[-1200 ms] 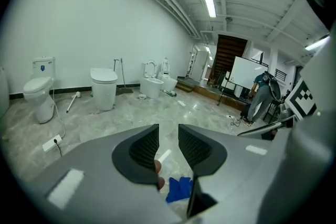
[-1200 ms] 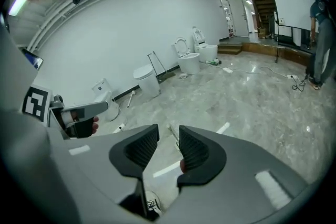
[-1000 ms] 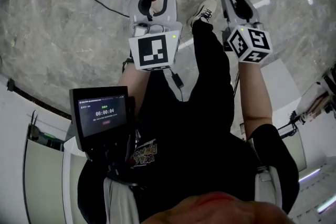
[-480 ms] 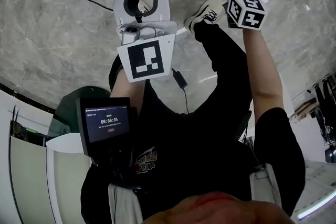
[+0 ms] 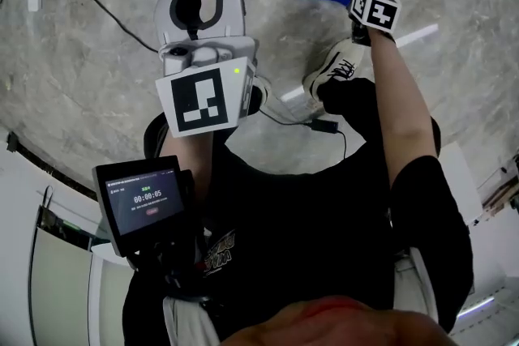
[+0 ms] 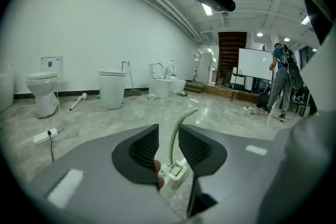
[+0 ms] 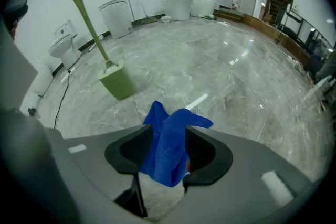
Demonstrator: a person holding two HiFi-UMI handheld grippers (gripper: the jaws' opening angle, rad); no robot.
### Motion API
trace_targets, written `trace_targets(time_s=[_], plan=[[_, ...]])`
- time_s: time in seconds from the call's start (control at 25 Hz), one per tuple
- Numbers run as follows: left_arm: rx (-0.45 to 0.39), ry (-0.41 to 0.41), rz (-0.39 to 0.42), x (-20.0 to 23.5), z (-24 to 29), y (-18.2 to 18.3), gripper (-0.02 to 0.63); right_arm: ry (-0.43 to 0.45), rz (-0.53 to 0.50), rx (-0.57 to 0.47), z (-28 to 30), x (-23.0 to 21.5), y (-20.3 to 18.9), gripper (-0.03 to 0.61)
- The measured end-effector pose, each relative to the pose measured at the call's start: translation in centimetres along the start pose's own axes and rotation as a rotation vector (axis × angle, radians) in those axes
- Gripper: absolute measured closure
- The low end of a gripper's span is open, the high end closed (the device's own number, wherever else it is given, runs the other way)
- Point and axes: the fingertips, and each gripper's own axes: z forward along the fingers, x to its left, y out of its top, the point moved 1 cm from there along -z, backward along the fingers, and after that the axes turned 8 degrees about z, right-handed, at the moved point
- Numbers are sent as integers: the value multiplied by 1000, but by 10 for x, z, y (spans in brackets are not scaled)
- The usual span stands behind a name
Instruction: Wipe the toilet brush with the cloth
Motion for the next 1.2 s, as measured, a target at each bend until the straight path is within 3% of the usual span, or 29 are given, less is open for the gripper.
trace_targets(time_s=[0.12, 0.24, 0.4, 0.56, 0.64, 0.76, 0.84, 0.96, 1.2], plan=[[-6, -56, 70, -5, 11, -6, 497, -45, 103, 10, 18, -19, -21, 368], [-73, -47, 120, 0, 20, 10, 497, -57, 159, -5, 35, -25, -29, 334], [-140, -37, 50, 4, 28, 31, 497, -107, 155, -18, 48, -35, -38, 301], [-144, -27, -30, 13, 40, 34, 497, -125, 137, -23, 58, -29, -36, 296], [-154, -21, -30, 16, 42, 36, 497, -120, 134, -21, 61, -26, -34, 296], [-172, -28, -27, 16, 43, 41, 497, -105, 131, -11, 64, -20, -35, 340], [-162, -35, -58, 16, 48, 38, 497, -98, 102, 12, 66, -15, -33, 416], [-141, -36, -75, 15, 56, 31, 497, -50, 94, 1, 65, 4, -15, 465], [-146, -35, 58, 2, 63, 27, 497, 151, 150, -214, 44, 70, 82, 471]])
